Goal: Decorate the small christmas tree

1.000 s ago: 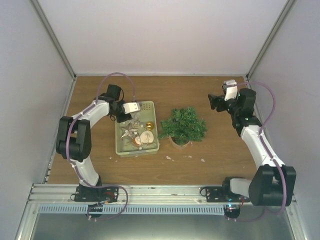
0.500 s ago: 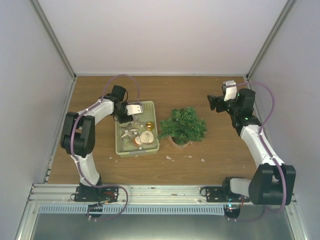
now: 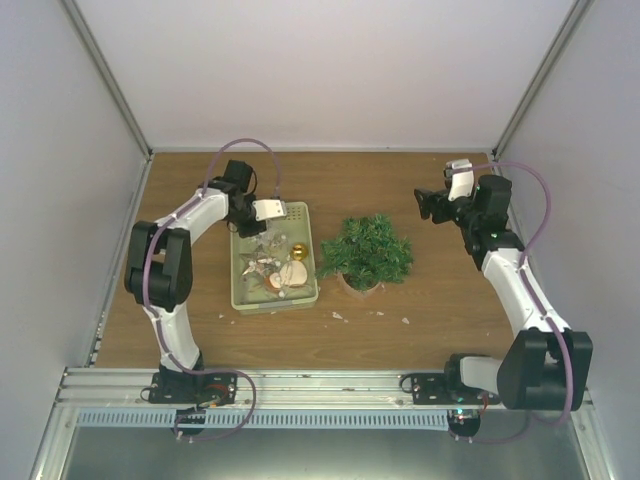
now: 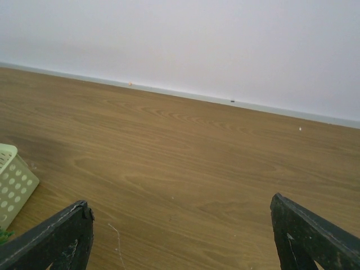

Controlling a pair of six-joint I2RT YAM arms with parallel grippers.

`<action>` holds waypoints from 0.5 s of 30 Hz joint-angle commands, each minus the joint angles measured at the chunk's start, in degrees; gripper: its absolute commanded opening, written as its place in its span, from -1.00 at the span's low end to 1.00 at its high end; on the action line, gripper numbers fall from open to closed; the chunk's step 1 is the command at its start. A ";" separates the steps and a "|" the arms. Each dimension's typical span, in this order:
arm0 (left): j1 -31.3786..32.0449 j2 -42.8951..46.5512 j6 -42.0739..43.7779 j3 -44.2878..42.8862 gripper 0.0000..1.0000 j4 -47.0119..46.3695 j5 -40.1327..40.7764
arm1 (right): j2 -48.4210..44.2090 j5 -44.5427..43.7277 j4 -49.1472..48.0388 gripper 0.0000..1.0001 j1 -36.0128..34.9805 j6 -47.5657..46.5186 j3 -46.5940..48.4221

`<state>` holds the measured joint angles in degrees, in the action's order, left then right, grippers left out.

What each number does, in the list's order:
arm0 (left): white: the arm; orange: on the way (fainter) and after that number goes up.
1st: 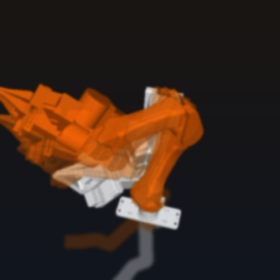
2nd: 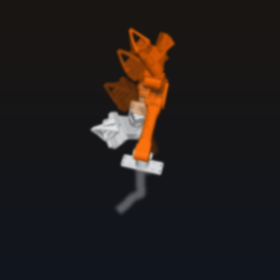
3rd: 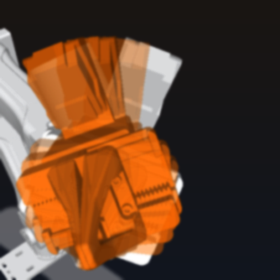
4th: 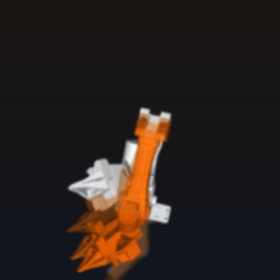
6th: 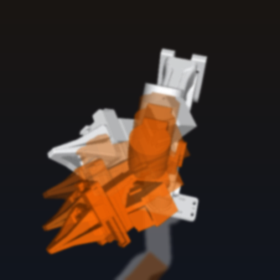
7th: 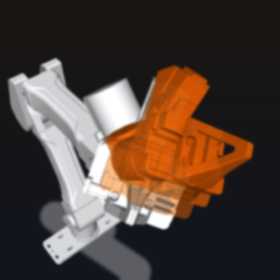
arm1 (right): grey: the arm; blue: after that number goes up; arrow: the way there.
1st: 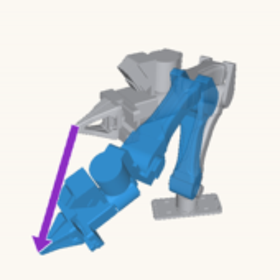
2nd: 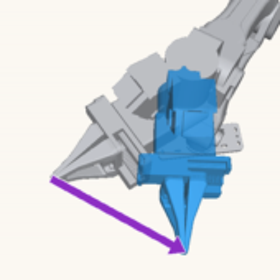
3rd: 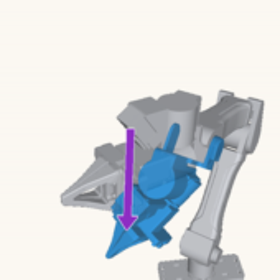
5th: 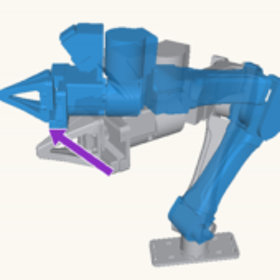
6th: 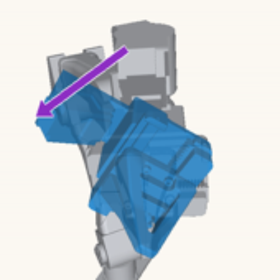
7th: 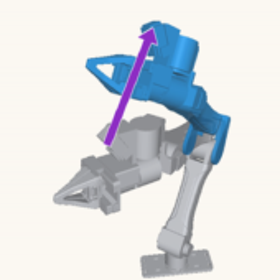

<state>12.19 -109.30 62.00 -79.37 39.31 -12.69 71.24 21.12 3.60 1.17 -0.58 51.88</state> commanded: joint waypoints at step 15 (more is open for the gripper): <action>0.35 23.55 -7.52 -2.28 -1.00 -3.88 -5.66 | -7.39 -0.97 4.74 0.71 -0.64 0.23 4.52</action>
<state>12.25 -88.79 56.47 -82.50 39.75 -16.40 66.24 20.43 7.55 1.13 -0.60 54.24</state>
